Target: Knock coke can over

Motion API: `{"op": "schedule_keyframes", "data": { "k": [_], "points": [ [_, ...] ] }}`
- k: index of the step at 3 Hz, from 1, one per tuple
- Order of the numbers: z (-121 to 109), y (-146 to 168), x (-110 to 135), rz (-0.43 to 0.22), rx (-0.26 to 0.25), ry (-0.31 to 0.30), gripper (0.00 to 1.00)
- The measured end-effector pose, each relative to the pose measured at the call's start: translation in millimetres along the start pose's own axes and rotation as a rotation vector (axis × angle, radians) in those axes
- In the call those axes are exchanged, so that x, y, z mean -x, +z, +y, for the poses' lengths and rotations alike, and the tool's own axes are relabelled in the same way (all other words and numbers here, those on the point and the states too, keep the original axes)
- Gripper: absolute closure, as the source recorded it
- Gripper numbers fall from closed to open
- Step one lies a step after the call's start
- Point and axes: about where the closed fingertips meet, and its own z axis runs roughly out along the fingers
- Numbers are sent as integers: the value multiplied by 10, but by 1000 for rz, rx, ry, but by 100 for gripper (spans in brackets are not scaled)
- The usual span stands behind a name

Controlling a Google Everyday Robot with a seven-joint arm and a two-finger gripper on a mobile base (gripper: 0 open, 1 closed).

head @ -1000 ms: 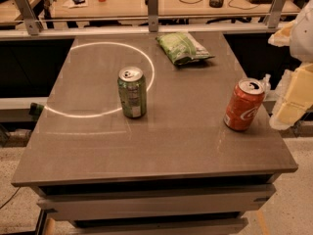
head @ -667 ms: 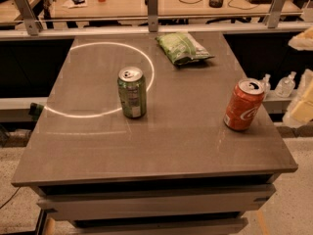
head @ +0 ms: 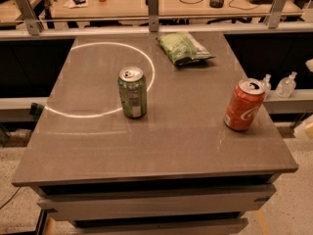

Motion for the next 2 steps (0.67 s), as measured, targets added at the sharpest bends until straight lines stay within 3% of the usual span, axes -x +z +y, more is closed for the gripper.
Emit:
{"op": "schedule_keyframes", "data": {
  "k": [2],
  "points": [
    [223,112,-22,-436,45,124,0]
  ]
}}
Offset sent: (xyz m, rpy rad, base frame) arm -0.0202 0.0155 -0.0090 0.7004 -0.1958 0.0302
